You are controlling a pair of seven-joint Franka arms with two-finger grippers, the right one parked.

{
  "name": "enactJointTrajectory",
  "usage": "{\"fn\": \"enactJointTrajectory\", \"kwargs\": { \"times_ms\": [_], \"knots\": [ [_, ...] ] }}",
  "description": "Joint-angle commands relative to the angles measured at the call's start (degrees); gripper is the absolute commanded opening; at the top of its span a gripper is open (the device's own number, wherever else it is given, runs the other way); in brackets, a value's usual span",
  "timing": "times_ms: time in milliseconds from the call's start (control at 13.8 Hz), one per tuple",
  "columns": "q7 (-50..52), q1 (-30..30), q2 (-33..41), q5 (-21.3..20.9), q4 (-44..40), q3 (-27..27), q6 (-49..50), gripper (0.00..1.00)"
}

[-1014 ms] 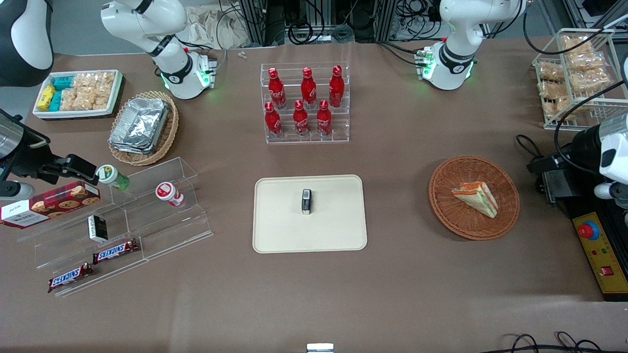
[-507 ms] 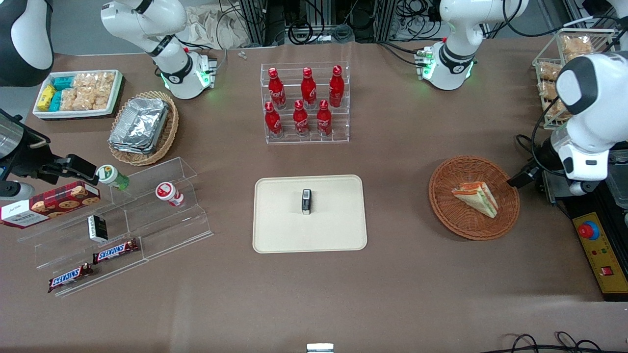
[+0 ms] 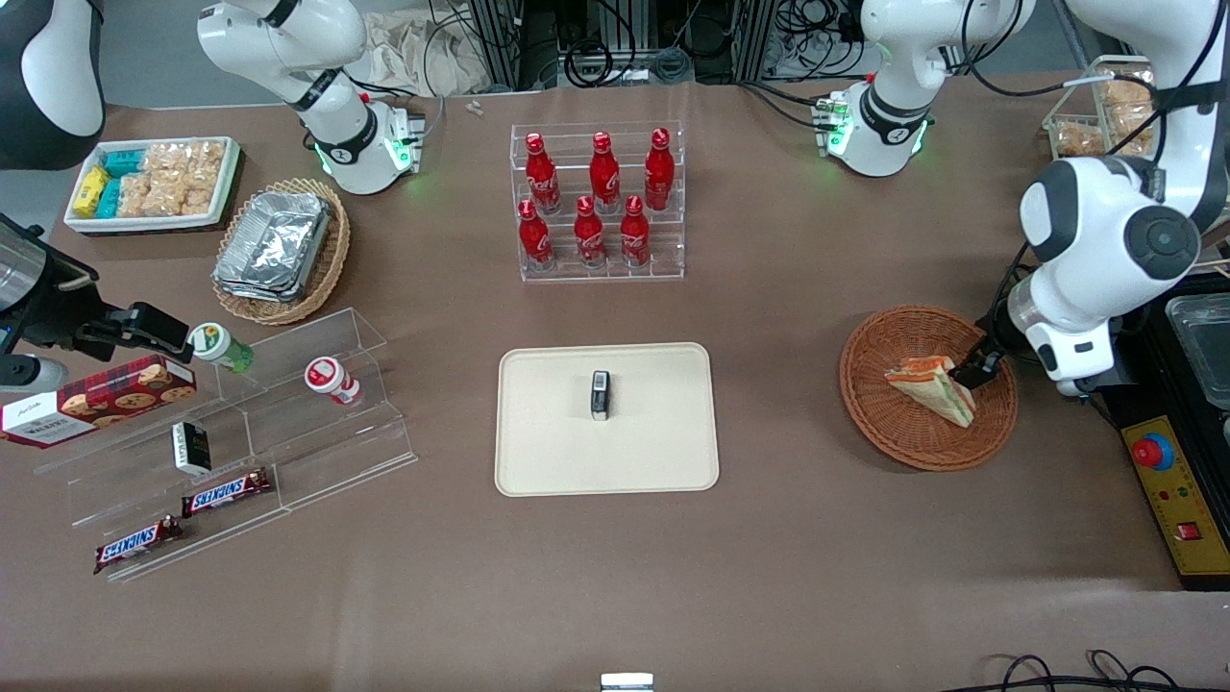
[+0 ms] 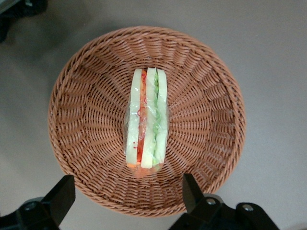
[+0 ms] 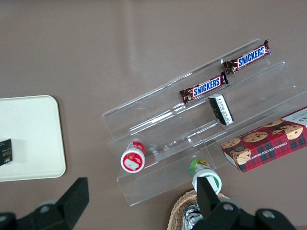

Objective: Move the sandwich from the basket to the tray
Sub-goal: 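Lower the open left gripper around the sandwich and close it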

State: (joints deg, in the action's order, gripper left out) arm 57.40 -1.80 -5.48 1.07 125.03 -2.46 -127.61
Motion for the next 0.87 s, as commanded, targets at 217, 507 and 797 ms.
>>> {"fn": "enactJointTrajectory", "kwargs": {
  "times_ms": [217,507,797],
  "knots": [
    [4.12,-0.14,-3.48,-0.37,0.74,0.09,-3.52,0.99],
    [4.12,-0.31,-4.45,-0.37,1.53,0.09,-6.33,0.99],
    [4.12,-0.4,-5.06,-0.37,3.46,0.09,-10.02,0.99]
  ]
}}
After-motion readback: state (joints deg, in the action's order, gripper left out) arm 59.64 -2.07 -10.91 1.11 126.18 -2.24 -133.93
